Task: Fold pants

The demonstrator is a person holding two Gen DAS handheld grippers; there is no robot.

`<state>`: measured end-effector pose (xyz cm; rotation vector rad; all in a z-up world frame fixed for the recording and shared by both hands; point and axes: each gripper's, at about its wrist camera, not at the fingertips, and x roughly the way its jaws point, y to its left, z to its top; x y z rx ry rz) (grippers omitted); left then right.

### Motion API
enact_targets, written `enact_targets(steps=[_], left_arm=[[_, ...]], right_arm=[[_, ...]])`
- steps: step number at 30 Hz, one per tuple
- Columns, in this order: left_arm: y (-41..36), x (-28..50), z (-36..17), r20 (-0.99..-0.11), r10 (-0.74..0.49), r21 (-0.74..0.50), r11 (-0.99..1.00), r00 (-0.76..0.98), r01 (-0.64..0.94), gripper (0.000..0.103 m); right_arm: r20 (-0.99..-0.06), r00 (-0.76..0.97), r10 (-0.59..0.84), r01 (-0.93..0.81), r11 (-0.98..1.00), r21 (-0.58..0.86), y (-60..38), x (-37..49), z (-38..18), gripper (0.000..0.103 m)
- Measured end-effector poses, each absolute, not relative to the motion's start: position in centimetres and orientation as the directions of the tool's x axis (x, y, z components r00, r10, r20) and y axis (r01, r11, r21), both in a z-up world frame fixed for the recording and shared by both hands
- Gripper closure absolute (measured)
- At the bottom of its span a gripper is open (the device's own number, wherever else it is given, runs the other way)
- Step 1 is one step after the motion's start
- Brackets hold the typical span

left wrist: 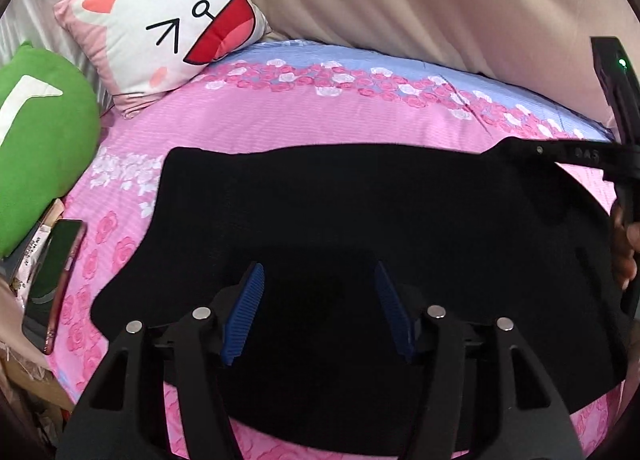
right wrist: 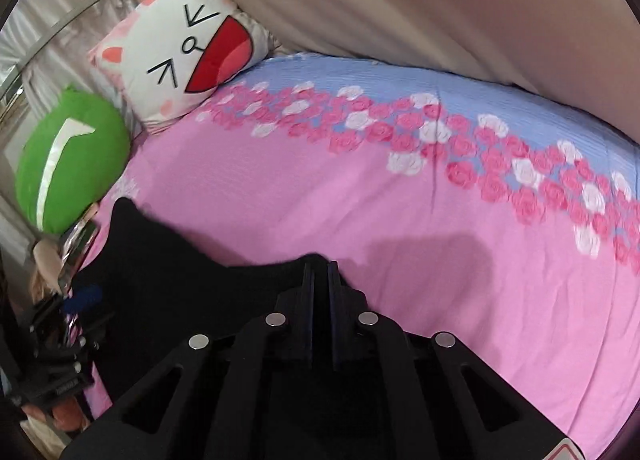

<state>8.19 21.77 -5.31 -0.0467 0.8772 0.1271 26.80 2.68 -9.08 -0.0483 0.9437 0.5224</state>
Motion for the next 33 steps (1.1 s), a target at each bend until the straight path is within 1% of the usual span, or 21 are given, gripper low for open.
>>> enact_targets(steps=[1, 2, 4, 5, 6, 7, 9, 10, 13, 16, 17, 20, 21, 22, 24, 26, 27, 28, 29, 31, 33], left_arm=[[21.7, 8.4, -5.6, -0.772, 0.094, 0.014, 0.991, 0.628, -0.131, 0.04], [21.6, 8.9, -6.2, -0.781, 0.107, 0.026, 0.99, 0.616, -0.138, 0.04], [21.6, 9.5, -7.2, -0.795, 0.128, 0.046, 0.987, 0.593, -0.152, 0.039], [21.6, 9.5, -7.3, -0.796, 0.131, 0.048, 0.987, 0.591, -0.155, 0.038], [21.6, 9.4, -7.2, -0.793, 0.133, 0.048, 0.986, 0.594, -0.157, 0.038], [21.6, 9.2, -7.0, -0.79, 0.132, 0.046, 0.986, 0.598, -0.158, 0.039], [21.6, 8.8, -6.5, -0.784, 0.133, 0.043, 0.986, 0.606, -0.161, 0.039], [21.5, 8.6, -6.3, -0.779, 0.139, 0.049, 0.986, 0.611, -0.162, 0.039], [20.7, 8.1, -5.6, -0.767, 0.143, 0.06, 0.987, 0.626, -0.152, 0.039], [18.9, 8.1, -5.1, -0.757, 0.133, 0.073, 0.99, 0.64, -0.12, 0.039], [18.1, 8.1, -4.9, -0.757, 0.123, 0.07, 0.992, 0.641, -0.107, 0.038], [15.3, 8.4, -4.6, -0.759, 0.094, 0.068, 0.996, 0.645, -0.065, 0.034], [14.4, 8.6, -4.5, -0.759, 0.088, 0.069, 0.996, 0.646, -0.054, 0.034], [13.1, 8.7, -4.4, -0.758, 0.076, 0.069, 0.997, 0.648, -0.036, 0.033], [11.1, 8.9, -4.2, -0.757, 0.066, 0.071, 0.997, 0.65, -0.019, 0.033], [8.9, 9.2, -3.9, -0.759, 0.049, 0.07, 0.998, 0.649, 0.007, 0.033], [7.9, 9.2, -3.8, -0.761, 0.043, 0.072, 0.997, 0.647, 0.018, 0.033], [6.8, 9.3, -3.6, -0.76, 0.039, 0.077, 0.997, 0.648, 0.03, 0.032], [5.9, 9.2, -3.5, -0.759, 0.038, 0.085, 0.996, 0.65, 0.04, 0.031], [4.1, 9.2, -3.3, -0.753, 0.042, 0.108, 0.992, 0.657, 0.06, 0.026], [2.7, 9.3, -3.3, -0.752, 0.044, 0.125, 0.989, 0.658, 0.076, 0.026]], right_arm=[[-0.803, 0.463, 0.376, -0.447, 0.881, 0.154, 3.1, 27.5, -10.1, 0.097], [-0.833, 0.437, 0.339, -0.453, 0.883, 0.122, 3.5, 28.3, -12.0, 0.095], [-0.802, 0.466, 0.373, -0.449, 0.881, 0.149, 2.9, 28.4, -11.8, 0.092], [-0.785, 0.486, 0.385, -0.427, 0.888, 0.171, 2.1, 28.2, -10.9, 0.092], [-0.757, 0.521, 0.396, -0.406, 0.894, 0.188, 0.9, 27.7, -9.6, 0.088], [-0.729, 0.549, 0.409, -0.403, 0.894, 0.197, -0.4, 26.8, -8.3, 0.088], [-0.701, 0.596, 0.392, -0.389, 0.904, 0.175, -2.7, 24.6, -6.5, 0.088], [-0.697, 0.621, 0.359, -0.377, 0.916, 0.136, -4.5, 22.5, -5.9, 0.088], [-0.692, 0.655, 0.305, -0.328, 0.939, 0.103, -9.4, 18.0, -5.9, 0.087], [-0.702, 0.683, 0.202, -0.18, 0.978, 0.107, -16.9, 13.0, -7.3, 0.083], [-0.71, 0.69, 0.141, -0.102, 0.99, 0.097, -19.9, 11.2, -7.9, 0.083], [-0.725, 0.687, 0.045, 0.05, 0.993, 0.108, -26.9, 7.3, -8.9, 0.076], [-0.73, 0.683, -0.004, 0.097, 0.992, 0.085, -29.0, 6.2, -9.1, 0.069], [-0.731, 0.682, -0.035, 0.125, 0.99, 0.069, -30.7, 5.1, -9.2, 0.066], [-0.719, 0.692, -0.057, 0.139, 0.989, 0.056, -32.7, 3.7, -9.1, 0.065], [-0.709, 0.701, -0.071, 0.124, 0.992, 0.022, -34.2, 2.5, -9.0, 0.06], [-0.708, 0.701, -0.09, 0.122, 0.993, -0.005, -34.6, 2.1, -8.9, 0.056], [-0.706, 0.697, -0.126, 0.132, 0.99, -0.047, -35.8, 1.3, -8.9, 0.054], [-0.702, 0.695, -0.155, 0.151, 0.986, -0.068, -36.4, 0.8, -8.8, 0.053], [-0.699, 0.679, -0.226, 0.226, 0.97, -0.094, -39.8, -0.8, -8.9, 0.052], [-0.69, 0.675, -0.261, 0.291, 0.954, -0.075, -42.9, -2.3, -9.1, 0.052]])
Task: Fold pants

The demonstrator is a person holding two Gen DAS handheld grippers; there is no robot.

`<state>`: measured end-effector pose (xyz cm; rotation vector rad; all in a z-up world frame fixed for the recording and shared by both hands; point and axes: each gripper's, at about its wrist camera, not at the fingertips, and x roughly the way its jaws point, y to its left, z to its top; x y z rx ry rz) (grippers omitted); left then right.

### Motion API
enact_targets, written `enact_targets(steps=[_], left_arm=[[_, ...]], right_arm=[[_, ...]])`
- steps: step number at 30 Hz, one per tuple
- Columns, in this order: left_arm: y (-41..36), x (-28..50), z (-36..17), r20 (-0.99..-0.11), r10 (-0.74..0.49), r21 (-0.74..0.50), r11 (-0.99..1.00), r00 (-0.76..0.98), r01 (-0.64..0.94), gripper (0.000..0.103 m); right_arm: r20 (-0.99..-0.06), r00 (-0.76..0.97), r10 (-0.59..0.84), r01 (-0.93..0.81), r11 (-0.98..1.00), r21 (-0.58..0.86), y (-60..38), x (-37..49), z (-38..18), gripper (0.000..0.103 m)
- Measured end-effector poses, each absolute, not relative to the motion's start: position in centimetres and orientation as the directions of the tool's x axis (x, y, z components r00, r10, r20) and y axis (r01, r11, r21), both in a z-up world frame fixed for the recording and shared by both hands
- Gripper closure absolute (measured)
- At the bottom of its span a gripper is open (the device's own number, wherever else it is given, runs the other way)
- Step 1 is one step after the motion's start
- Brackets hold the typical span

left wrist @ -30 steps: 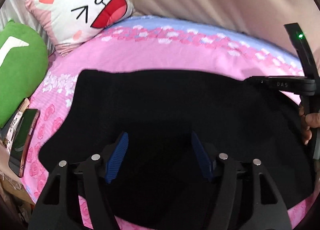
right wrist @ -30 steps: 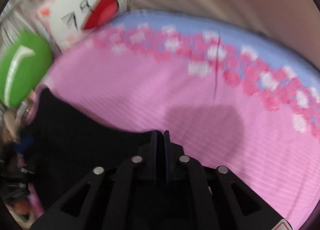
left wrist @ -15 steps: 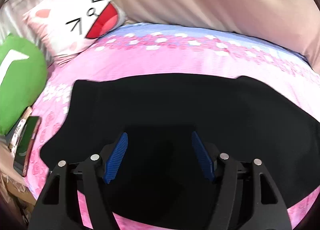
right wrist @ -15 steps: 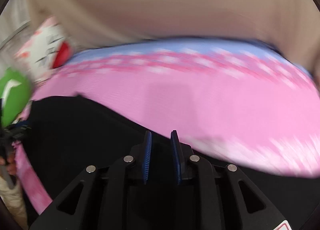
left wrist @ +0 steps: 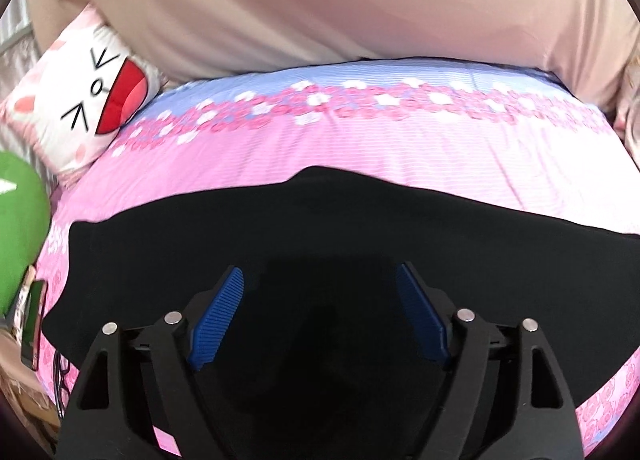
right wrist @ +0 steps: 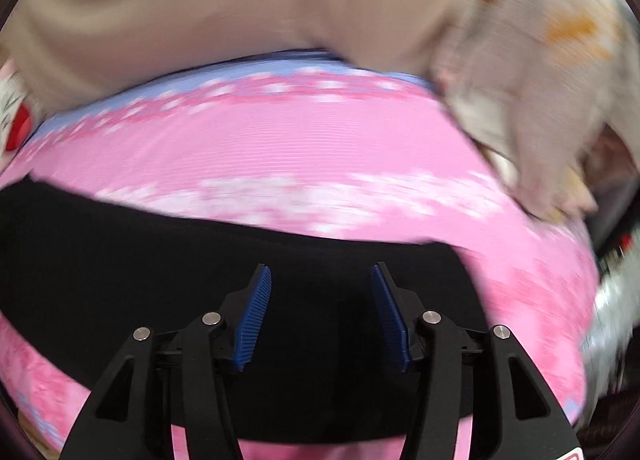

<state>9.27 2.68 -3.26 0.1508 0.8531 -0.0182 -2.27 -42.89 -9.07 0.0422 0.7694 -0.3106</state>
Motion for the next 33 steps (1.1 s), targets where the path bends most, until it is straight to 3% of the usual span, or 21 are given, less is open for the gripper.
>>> enact_targets(steps=[4, 9, 10, 11, 12, 17, 19, 21, 23, 24, 28, 31, 33], left_arm=[[0.0, 9.7, -3.5, -0.756, 0.043, 0.144, 0.984, 0.653, 0.102, 0.026], [-2.2, 9.8, -4.0, -0.77, 0.032, 0.142, 0.982, 0.637, 0.121, 0.026], [-2.6, 9.8, -4.1, -0.773, 0.029, 0.14, 0.982, 0.634, 0.125, 0.026], [-2.8, 9.9, -4.1, -0.774, 0.032, 0.142, 0.982, 0.633, 0.124, 0.026], [-3.0, 9.9, -4.1, -0.773, 0.039, 0.147, 0.982, 0.634, 0.12, 0.026], [-3.4, 10.3, -3.5, -0.741, 0.09, 0.192, 0.978, 0.666, 0.081, 0.026], [-3.5, 10.8, -3.9, -0.726, 0.12, 0.215, 0.975, 0.677, 0.058, 0.026], [-3.3, 11.7, -4.9, -0.746, 0.139, 0.215, 0.976, 0.652, 0.038, 0.026], [-2.8, 12.2, -5.5, -0.761, 0.144, 0.208, 0.978, 0.633, 0.028, 0.026], [-2.6, 12.3, -5.6, -0.759, 0.146, 0.209, 0.978, 0.634, 0.025, 0.026], [-1.5, 13.5, -6.0, -0.754, 0.17, 0.218, 0.976, 0.634, -0.003, 0.026], [-0.5, 14.8, -6.8, -0.766, 0.188, 0.221, 0.975, 0.615, -0.023, 0.026], [0.1, 14.9, -6.9, -0.77, 0.193, 0.213, 0.976, 0.609, -0.04, 0.026]], right_arm=[[-0.683, 0.687, -0.247, 0.362, 0.932, 0.027, -48.1, -4.4, -9.1, 0.045], [-0.711, 0.681, -0.172, 0.32, 0.944, 0.079, -49.6, -2.9, -10.6, 0.048], [-0.718, 0.677, -0.161, 0.311, 0.947, 0.081, -49.7, -2.6, -10.9, 0.083], [-0.717, 0.677, -0.168, 0.309, 0.949, 0.07, -49.8, -2.2, -11.0, 0.095], [-0.709, 0.69, -0.145, 0.296, 0.95, 0.095, -49.9, -2.0, -10.5, 0.095], [-0.572, 0.807, -0.151, 0.255, 0.961, 0.106, -49.5, -3.3, -5.3, 0.096], [-0.65, 0.733, -0.201, 0.3, 0.953, 0.043, -50.7, -1.8, -8.0, 0.095], [-0.731, 0.662, -0.165, 0.311, 0.948, 0.068, -52.1, -0.7, -11.5, 0.089], [-0.686, 0.702, -0.191, 0.352, 0.931, 0.101, -52.3, -2.0, -9.9, 0.087], [-0.654, 0.721, -0.231, 0.376, 0.923, 0.088, -52.1, -2.9, -8.8, 0.08], [-0.593, 0.776, -0.214, 0.355, 0.926, 0.13, -50.4, -5.0, -5.6, 0.079], [-0.597, 0.796, -0.1, 0.236, 0.959, 0.154, -46.6, -4.0, -5.1, 0.077], [-0.625, 0.769, -0.132, 0.238, 0.967, 0.088, -44.3, -2.8, -6.0, 0.073]])
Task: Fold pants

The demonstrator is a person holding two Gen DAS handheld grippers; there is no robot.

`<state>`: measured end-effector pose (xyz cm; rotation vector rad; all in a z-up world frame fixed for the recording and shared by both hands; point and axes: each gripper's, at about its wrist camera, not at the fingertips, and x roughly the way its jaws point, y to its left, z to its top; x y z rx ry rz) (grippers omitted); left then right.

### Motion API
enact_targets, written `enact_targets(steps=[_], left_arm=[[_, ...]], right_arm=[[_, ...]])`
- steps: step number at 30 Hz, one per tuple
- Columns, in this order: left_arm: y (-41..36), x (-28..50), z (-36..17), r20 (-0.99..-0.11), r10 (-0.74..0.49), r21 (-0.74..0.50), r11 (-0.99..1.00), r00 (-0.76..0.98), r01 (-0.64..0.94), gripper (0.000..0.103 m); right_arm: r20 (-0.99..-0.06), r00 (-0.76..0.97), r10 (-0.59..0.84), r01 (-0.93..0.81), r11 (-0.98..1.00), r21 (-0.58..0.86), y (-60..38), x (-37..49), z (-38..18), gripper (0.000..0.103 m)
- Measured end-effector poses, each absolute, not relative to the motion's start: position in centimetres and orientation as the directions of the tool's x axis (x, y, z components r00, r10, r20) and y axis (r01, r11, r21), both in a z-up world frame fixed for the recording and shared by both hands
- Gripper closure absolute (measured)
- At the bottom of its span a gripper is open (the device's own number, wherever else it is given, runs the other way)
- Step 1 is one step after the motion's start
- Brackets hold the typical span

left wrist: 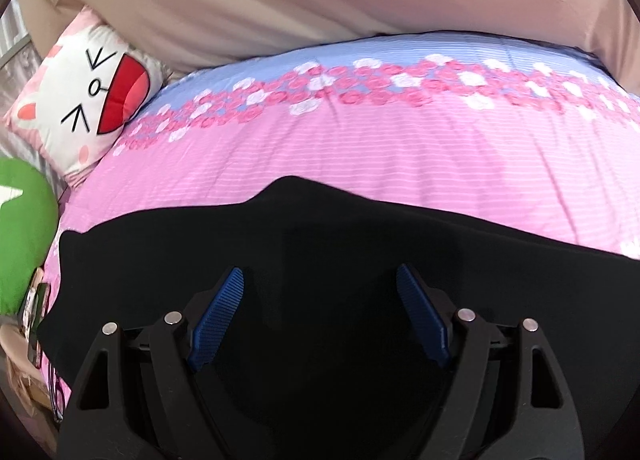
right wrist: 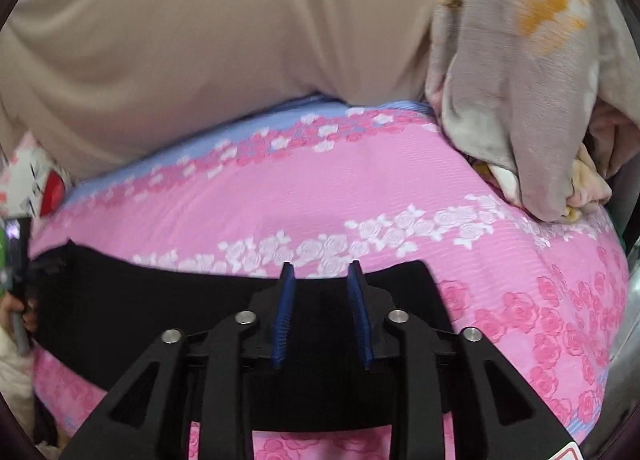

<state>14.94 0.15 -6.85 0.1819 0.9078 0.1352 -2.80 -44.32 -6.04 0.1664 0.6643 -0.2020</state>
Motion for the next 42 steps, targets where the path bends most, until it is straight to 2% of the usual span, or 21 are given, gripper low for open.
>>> enact_targets(steps=[3, 5, 7, 12, 15, 18, 20, 22, 23, 24, 25, 27, 29, 30, 33, 36, 39, 42], left_arm=[[1.8, 13.7, -5.6, -0.759, 0.178, 0.19, 0.981, 0.627, -0.048, 0.026], [3.0, 12.5, -4.8, -0.746, 0.181, 0.197, 0.979, 0.64, -0.048, 0.018], [4.6, 11.5, -4.3, -0.728, 0.196, 0.208, 0.976, 0.657, -0.061, 0.017], [7.2, 13.0, -6.3, -0.752, 0.256, 0.259, 0.962, 0.607, -0.085, 0.017], [8.0, 14.5, -7.1, -0.76, 0.255, 0.247, 0.964, 0.597, -0.098, 0.016], [8.3, 15.4, -7.3, -0.763, 0.249, 0.236, 0.966, 0.596, -0.102, 0.016], [8.2, 15.8, -7.3, -0.761, 0.25, 0.239, 0.966, 0.598, -0.099, 0.016], [8.1, 15.8, -7.1, -0.758, 0.253, 0.246, 0.965, 0.601, -0.095, 0.016], [8.0, 15.6, -6.9, -0.754, 0.255, 0.249, 0.964, 0.606, -0.096, 0.016], [8.0, 15.5, -6.7, -0.749, 0.257, 0.251, 0.963, 0.61, -0.097, 0.016], [7.9, 15.1, -6.4, -0.741, 0.262, 0.256, 0.961, 0.618, -0.102, 0.017], [7.5, 14.4, -5.6, -0.73, 0.252, 0.246, 0.964, 0.635, -0.099, 0.017], [6.9, 13.9, -4.9, -0.726, 0.226, 0.232, 0.97, 0.65, -0.079, 0.017], [6.6, 13.7, -4.6, -0.722, 0.219, 0.231, 0.97, 0.657, -0.07, 0.017], [5.1, 13.1, -4.2, -0.712, 0.187, 0.223, 0.974, 0.677, -0.035, 0.017], [4.7, 12.8, -4.0, -0.722, 0.16, 0.194, 0.981, 0.673, -0.025, 0.017], [4.9, 11.9, -3.6, -0.721, 0.132, 0.161, 0.987, 0.68, -0.021, 0.016], [6.2, 10.7, -2.9, -0.711, 0.124, 0.134, 0.99, 0.692, -0.041, 0.014]], right_arm=[[-0.663, 0.736, -0.134, 0.281, 0.952, 0.119, -43.2, -2.6, -7.6, 0.073], [-0.66, 0.732, -0.17, 0.322, 0.94, 0.114, -43.0, -3.7, -8.0, 0.072], [-0.667, 0.713, -0.214, 0.384, 0.916, 0.117, -43.7, -5.8, -8.7, 0.069], [-0.698, 0.674, -0.241, 0.501, 0.844, 0.192, -46.6, -10.5, -10.7, 0.069], [-0.703, 0.668, -0.243, 0.53, 0.819, 0.22, -47.1, -11.8, -11.2, 0.069], [-0.714, 0.645, -0.273, 0.556, 0.809, 0.193, -47.6, -11.1, -11.7, 0.069], [-0.722, 0.604, -0.338, 0.587, 0.802, 0.115, -48.0, -10.2, -12.0, 0.068], [-0.712, 0.617, -0.336, 0.583, 0.802, 0.127, -48.5, -9.3, -12.2, 0.059], [-0.709, 0.626, -0.324, 0.581, 0.801, 0.146, -48.8, -9.1, -12.2, 0.058], [-0.708, 0.639, -0.301, 0.57, 0.803, 0.174, -49.2, -8.6, -12.1, 0.062], [-0.707, 0.65, -0.279, 0.558, 0.807, 0.194, -49.4, -8.1, -12.1, 0.091], [-0.707, 0.667, -0.236, 0.536, 0.811, 0.235, -49.5, -7.6, -11.6, 0.093], [-0.691, 0.651, -0.315, 0.55, 0.823, 0.143, -48.9, -7.5, -10.4, 0.093], [-0.686, 0.652, -0.324, 0.557, 0.818, 0.144, -49.4, -7.6, -10.2, 0.093], [-0.711, 0.645, -0.281, 0.575, 0.791, 0.209, -51.9, -7.6, -12.3, 0.091], [-0.718, 0.639, -0.277, 0.578, 0.789, 0.209, -51.5, -8.0, -11.6, 0.079], [-0.681, 0.63, -0.373, 0.628, 0.761, 0.165, -50.3, -9.9, -9.5, 0.077], [-0.639, 0.647, -0.416, 0.636, 0.756, 0.153, -48.5, -11.7, -7.6, 0.069]])
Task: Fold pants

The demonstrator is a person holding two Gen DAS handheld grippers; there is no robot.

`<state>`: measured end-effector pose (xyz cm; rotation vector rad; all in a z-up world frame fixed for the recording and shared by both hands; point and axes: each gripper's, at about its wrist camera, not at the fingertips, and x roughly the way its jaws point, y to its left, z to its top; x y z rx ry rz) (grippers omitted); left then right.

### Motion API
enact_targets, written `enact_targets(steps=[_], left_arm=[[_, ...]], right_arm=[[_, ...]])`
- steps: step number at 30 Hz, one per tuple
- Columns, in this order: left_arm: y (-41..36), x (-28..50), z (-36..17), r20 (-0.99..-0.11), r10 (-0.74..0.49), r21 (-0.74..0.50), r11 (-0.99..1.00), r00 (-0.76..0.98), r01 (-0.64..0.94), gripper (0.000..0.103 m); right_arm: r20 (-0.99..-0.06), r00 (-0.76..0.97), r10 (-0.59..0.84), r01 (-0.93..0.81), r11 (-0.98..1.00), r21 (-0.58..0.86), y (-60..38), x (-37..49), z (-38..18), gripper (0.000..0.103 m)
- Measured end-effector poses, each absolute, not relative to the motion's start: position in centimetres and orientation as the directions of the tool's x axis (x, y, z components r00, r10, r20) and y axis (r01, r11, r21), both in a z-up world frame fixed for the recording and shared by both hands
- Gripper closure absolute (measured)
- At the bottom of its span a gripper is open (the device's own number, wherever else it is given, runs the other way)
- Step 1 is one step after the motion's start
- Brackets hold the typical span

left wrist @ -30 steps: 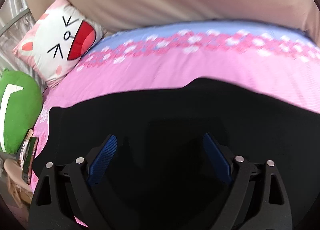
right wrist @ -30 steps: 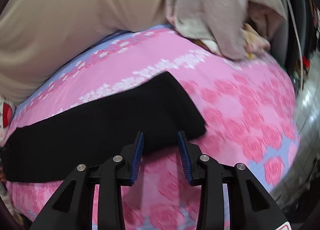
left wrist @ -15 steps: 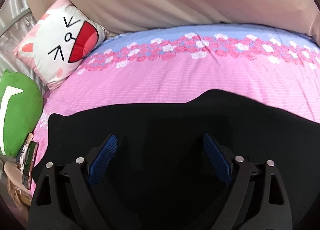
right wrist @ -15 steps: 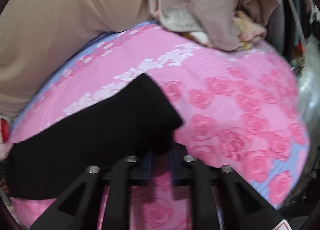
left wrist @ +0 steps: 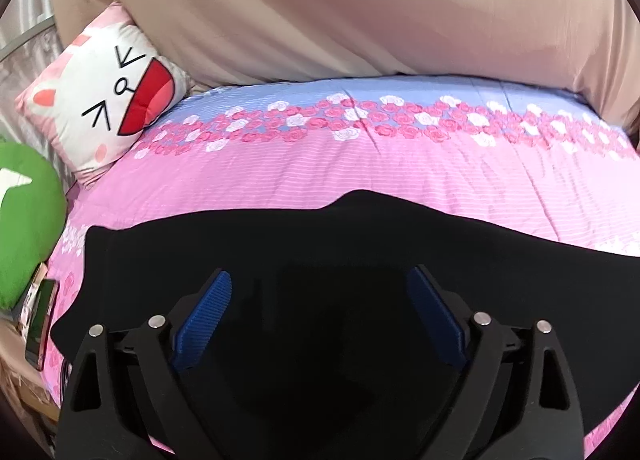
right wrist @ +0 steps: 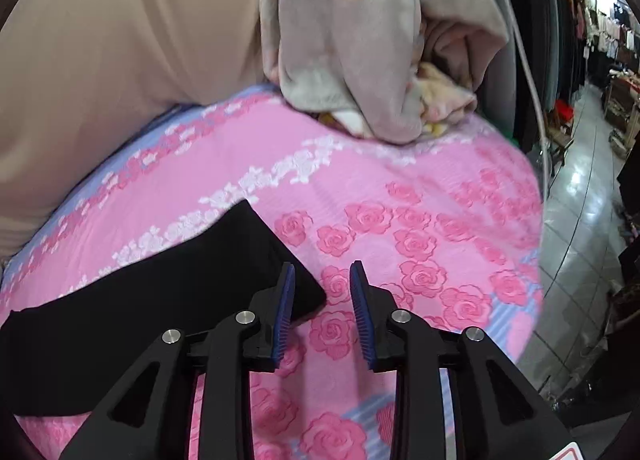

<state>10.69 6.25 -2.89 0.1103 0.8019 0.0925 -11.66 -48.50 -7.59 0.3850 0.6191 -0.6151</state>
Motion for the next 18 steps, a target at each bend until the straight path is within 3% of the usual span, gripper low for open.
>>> enact_targets(steps=[6, 10, 15, 18], left_arm=[[9.8, 8.6, -2.2, -0.705, 0.132, 0.103, 0.991, 0.697, -0.084, 0.013], [11.5, 7.6, -2.0, -0.699, 0.135, 0.099, 0.991, 0.702, -0.092, 0.014], [13.5, 6.0, -2.2, -0.713, 0.093, 0.045, 0.995, 0.695, -0.087, 0.012], [13.3, 5.2, -2.8, -0.72, 0.084, 0.043, 0.996, 0.689, -0.077, 0.012]], right_arm=[[-0.579, 0.762, -0.292, 0.434, 0.893, 0.121, -40.0, -8.4, -4.9, 0.056], [-0.611, 0.769, -0.19, 0.318, 0.942, 0.108, -34.9, -3.0, -5.4, 0.056], [-0.612, 0.774, -0.161, 0.313, 0.938, 0.15, -34.1, -1.8, -5.7, 0.054], [-0.62, 0.737, -0.269, 0.428, 0.896, 0.12, -37.7, -4.2, -6.0, 0.047]])
